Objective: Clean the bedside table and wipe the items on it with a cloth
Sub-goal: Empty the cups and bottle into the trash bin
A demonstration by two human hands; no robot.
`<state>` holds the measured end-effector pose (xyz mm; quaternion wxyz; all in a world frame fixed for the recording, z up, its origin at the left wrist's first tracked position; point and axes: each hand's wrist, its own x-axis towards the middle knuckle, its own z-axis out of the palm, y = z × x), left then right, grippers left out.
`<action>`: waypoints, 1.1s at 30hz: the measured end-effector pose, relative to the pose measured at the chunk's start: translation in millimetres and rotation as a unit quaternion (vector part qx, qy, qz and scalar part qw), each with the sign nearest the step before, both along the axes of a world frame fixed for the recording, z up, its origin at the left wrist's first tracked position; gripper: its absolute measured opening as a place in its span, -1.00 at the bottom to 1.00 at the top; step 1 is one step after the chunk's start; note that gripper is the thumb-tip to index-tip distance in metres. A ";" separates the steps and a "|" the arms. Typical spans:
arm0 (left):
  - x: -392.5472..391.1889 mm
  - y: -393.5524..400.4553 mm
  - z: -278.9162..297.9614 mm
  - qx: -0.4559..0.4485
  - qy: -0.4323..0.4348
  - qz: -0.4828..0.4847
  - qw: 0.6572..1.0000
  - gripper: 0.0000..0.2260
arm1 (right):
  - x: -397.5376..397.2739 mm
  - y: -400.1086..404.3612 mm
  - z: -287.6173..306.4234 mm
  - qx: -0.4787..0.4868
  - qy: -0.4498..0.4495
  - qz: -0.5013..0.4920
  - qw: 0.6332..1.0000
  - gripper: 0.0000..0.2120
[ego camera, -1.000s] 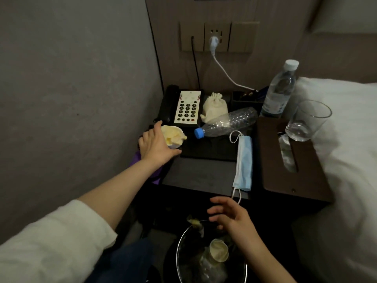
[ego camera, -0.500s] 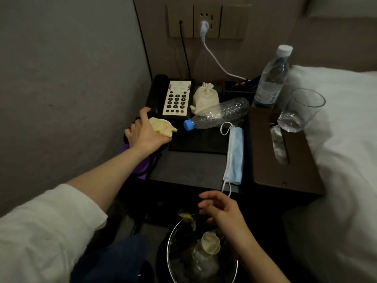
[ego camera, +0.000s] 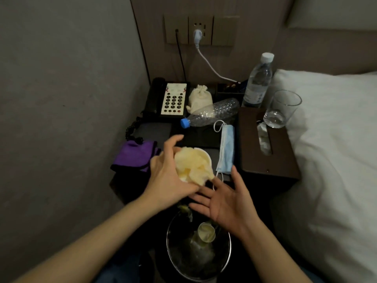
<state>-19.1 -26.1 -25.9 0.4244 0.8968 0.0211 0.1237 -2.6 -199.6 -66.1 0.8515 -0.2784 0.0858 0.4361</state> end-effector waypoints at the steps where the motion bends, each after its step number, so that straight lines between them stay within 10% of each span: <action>1: -9.5 -7.6 -3.4 -0.013 0.011 -0.014 1.000 0.00 | -1.8 -4.4 1.7 0.031 -0.006 0.013 0.999 -0.23; 13: -39.4 -44.8 -14.7 -0.098 0.025 -0.064 0.993 0.03 | -12.5 -25.0 9.2 0.044 -0.018 0.042 0.998 -0.26; 19: -38.4 -24.6 -19.2 -0.119 0.126 -0.168 0.971 0.11 | -6.4 -23.8 8.3 -0.094 -0.095 -0.003 0.991 -0.34; 28: -45.4 5.6 -24.8 -0.185 0.140 -0.063 0.971 -0.11 | -12.5 -18.7 4.8 -0.439 -0.444 0.076 0.778 -0.50; 33: -47.2 4.7 -27.4 -0.196 0.121 -0.033 0.973 -0.22 | -12.5 -18.9 10.4 -0.351 -0.339 0.023 0.873 -0.48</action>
